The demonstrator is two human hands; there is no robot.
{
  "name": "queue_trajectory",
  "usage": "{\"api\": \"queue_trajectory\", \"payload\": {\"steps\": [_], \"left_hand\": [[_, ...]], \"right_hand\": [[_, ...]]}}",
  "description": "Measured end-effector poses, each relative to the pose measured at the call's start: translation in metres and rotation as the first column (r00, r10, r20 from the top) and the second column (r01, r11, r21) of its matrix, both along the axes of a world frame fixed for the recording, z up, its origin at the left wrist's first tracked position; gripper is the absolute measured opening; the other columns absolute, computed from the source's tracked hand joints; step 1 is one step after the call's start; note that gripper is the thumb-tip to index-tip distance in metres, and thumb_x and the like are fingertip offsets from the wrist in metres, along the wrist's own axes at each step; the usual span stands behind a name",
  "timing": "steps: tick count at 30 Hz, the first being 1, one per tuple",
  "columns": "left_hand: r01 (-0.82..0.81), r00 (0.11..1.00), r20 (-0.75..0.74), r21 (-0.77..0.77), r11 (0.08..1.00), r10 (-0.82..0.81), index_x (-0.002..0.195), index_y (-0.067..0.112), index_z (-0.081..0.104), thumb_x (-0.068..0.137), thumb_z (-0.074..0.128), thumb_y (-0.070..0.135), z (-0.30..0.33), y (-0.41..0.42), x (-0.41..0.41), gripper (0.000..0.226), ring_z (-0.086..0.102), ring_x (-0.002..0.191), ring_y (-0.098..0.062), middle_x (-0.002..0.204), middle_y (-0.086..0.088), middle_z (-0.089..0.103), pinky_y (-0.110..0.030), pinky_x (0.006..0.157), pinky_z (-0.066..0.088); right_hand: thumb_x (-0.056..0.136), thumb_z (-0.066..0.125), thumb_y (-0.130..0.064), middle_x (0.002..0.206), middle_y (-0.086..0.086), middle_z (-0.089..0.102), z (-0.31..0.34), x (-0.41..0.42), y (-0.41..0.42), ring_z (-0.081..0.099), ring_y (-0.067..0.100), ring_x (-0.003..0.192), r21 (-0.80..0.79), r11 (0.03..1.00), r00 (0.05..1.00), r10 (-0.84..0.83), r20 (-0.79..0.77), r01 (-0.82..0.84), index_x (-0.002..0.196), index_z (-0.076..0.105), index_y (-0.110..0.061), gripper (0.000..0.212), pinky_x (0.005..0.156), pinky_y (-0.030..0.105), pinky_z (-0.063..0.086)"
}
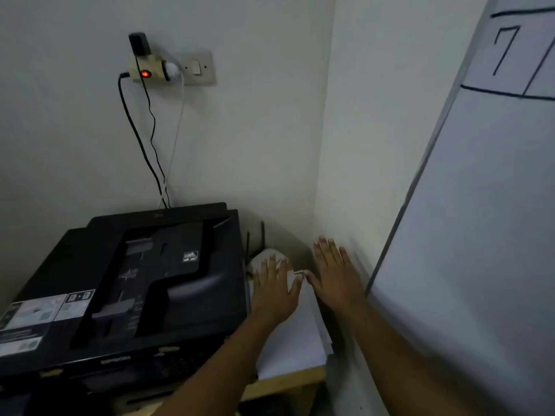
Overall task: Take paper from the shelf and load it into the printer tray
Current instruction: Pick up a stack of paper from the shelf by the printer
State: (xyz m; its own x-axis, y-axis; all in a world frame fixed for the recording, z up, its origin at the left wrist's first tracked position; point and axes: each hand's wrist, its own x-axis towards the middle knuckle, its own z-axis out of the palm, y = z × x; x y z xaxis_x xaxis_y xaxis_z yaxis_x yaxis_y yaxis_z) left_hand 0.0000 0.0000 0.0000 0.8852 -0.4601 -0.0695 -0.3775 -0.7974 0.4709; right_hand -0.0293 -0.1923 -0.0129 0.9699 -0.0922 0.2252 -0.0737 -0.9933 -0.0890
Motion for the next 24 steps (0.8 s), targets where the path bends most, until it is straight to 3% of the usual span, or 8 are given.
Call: {"api": "queue_trajectory", "payload": {"steps": [3, 6, 12, 14, 17, 19, 21, 24], "left_hand": [[-0.089, 0.991, -0.101, -0.066, 0.994, 0.083, 0.169, 0.02, 0.008, 0.106, 0.017, 0.066, -0.033, -0.001, -0.008, 0.079, -0.008, 0.164, -0.031, 0.178, -0.009, -0.007, -0.055, 0.131, -0.009], [-0.131, 0.974, -0.185, -0.002, 0.991, 0.129, 0.17, 0.019, 0.007, 0.109, 0.02, 0.061, -0.066, -0.001, -0.014, 0.075, -0.01, 0.164, -0.029, 0.178, -0.007, -0.008, -0.05, 0.131, -0.013], [-0.147, 0.946, -0.291, 0.005, 0.989, 0.142, 0.168, 0.023, 0.018, 0.108, 0.023, 0.063, -0.133, -0.006, -0.028, 0.073, -0.001, 0.165, -0.027, 0.179, -0.002, 0.003, -0.049, 0.133, -0.004], [-0.163, 0.944, -0.289, 0.012, 0.987, 0.159, 0.166, 0.024, 0.023, 0.108, 0.025, 0.061, -0.157, -0.006, -0.03, 0.07, 0.003, 0.165, -0.026, 0.179, 0.0, 0.008, -0.048, 0.134, -0.002], [-0.179, 0.946, -0.264, 0.05, 0.983, 0.185, 0.166, 0.026, 0.025, 0.105, 0.022, 0.066, -0.191, -0.005, -0.031, 0.073, 0.004, 0.165, -0.024, 0.178, 0.002, 0.01, -0.046, 0.134, -0.002], [-0.163, 0.963, -0.203, 0.094, 0.982, 0.179, 0.166, 0.028, 0.024, 0.093, 0.003, 0.078, -0.208, -0.004, -0.031, 0.091, 0.001, 0.165, -0.023, 0.179, 0.003, 0.007, -0.044, 0.133, -0.007], [-0.152, 0.974, -0.148, 0.13, 0.98, 0.171, 0.164, 0.027, 0.031, 0.09, -0.005, 0.081, -0.222, -0.002, -0.026, 0.098, 0.009, 0.164, -0.026, 0.178, 0.0, 0.014, -0.042, 0.131, -0.009], [-0.152, 0.974, -0.138, 0.178, 0.972, 0.178, 0.163, 0.027, 0.029, 0.099, 0.008, 0.074, -0.248, 0.002, -0.017, 0.081, 0.012, 0.16, -0.027, 0.176, -0.002, 0.02, -0.049, 0.132, 0.002]], "right_hand": [[0.111, 0.026, -0.065, 0.18, 0.006, 0.0, -0.029, -0.003, 0.001, 0.004, 0.024, 0.168, 0.054, 0.998, 0.999, -0.011, -0.053, 0.014, 0.173, 0.004, -0.013, 0.084, 0.131, 0.037, -0.014], [0.11, 0.028, -0.064, 0.18, 0.009, 0.01, -0.062, -0.003, 0.005, 0.013, 0.027, 0.167, 0.099, 0.995, 0.995, -0.013, -0.1, 0.023, 0.172, 0.01, -0.011, 0.084, 0.132, 0.037, -0.011], [0.104, 0.013, -0.074, 0.166, 0.011, 0.047, -0.128, -0.006, 0.009, 0.049, 0.03, 0.151, 0.167, 0.984, 0.967, -0.014, -0.255, 0.058, 0.166, 0.038, -0.013, 0.09, 0.125, 0.046, 0.039], [0.099, 0.002, -0.076, 0.155, 0.007, 0.058, -0.147, -0.007, 0.01, 0.059, 0.026, 0.138, 0.222, 0.972, 0.964, -0.011, -0.266, 0.073, 0.159, 0.047, -0.016, 0.096, 0.115, 0.041, 0.05], [0.106, 0.005, -0.07, 0.127, 0.005, 0.075, -0.174, -0.008, 0.013, 0.075, 0.022, 0.107, 0.237, 0.968, 0.969, -0.02, -0.244, 0.08, 0.14, 0.068, -0.014, 0.091, 0.088, 0.035, 0.062], [0.11, 0.021, -0.065, 0.121, 0.002, 0.076, -0.192, -0.01, 0.017, 0.076, 0.02, 0.101, 0.261, 0.956, 0.968, -0.067, -0.241, 0.131, 0.135, 0.071, -0.014, 0.077, 0.083, 0.032, 0.062], [0.107, 0.031, -0.067, 0.133, 0.004, 0.072, -0.21, -0.012, 0.019, 0.07, 0.023, 0.114, 0.296, 0.939, 0.974, -0.12, -0.193, 0.174, 0.143, 0.065, -0.014, 0.073, 0.095, 0.035, 0.057], [0.095, 0.007, -0.081, 0.139, 0.004, 0.067, -0.232, -0.014, 0.018, 0.064, 0.023, 0.123, 0.354, 0.899, 0.96, -0.197, -0.199, 0.258, 0.147, 0.059, -0.017, 0.098, 0.102, 0.036, 0.052]]}}
